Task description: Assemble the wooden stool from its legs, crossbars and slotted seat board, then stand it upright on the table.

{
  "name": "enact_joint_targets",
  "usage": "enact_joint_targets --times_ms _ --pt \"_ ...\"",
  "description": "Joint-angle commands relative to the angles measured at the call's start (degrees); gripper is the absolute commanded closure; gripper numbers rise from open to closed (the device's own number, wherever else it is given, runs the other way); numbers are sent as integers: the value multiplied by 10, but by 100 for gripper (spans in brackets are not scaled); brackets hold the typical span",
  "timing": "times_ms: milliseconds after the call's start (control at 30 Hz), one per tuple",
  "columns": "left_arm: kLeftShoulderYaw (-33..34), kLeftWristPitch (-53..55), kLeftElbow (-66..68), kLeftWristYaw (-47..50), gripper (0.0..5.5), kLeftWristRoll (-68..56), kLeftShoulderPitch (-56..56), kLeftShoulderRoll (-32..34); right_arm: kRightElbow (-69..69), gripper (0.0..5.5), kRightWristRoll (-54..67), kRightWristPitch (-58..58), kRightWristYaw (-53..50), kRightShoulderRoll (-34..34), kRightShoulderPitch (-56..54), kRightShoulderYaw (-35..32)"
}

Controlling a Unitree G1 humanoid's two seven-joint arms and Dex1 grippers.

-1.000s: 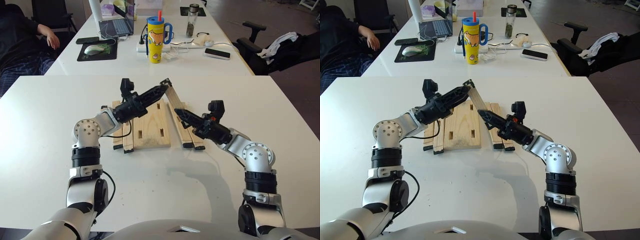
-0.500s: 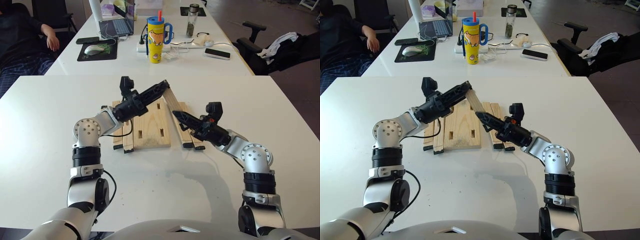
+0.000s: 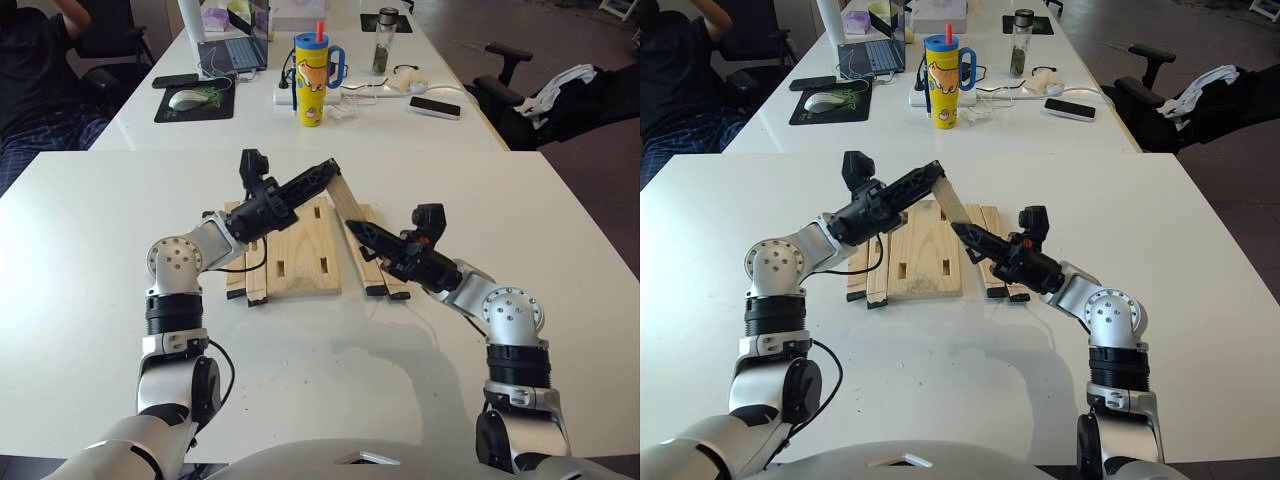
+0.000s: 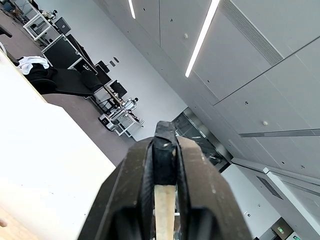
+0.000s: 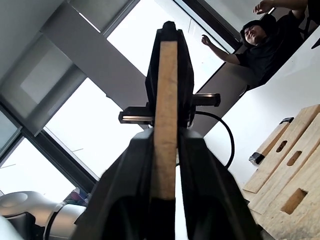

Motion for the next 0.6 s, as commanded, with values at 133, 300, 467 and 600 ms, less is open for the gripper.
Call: enact_joint_targets --times_ms 133,300,467,600 --pt "46 -70 -19 51 504 38 19 38 41 401 -94 -47 18 -51 23 34" --pt "52 -202 -98 174 504 161 83 27 137 401 -190 -129 -42 -66 26 8" --pt "18 -312 -155 268 505 254 142 -44 154 401 -217 -164 -84 -46 15 -10" --pt "22 -361 -158 305 505 280 168 -73 150 401 -223 -166 -97 -30 9 -3"
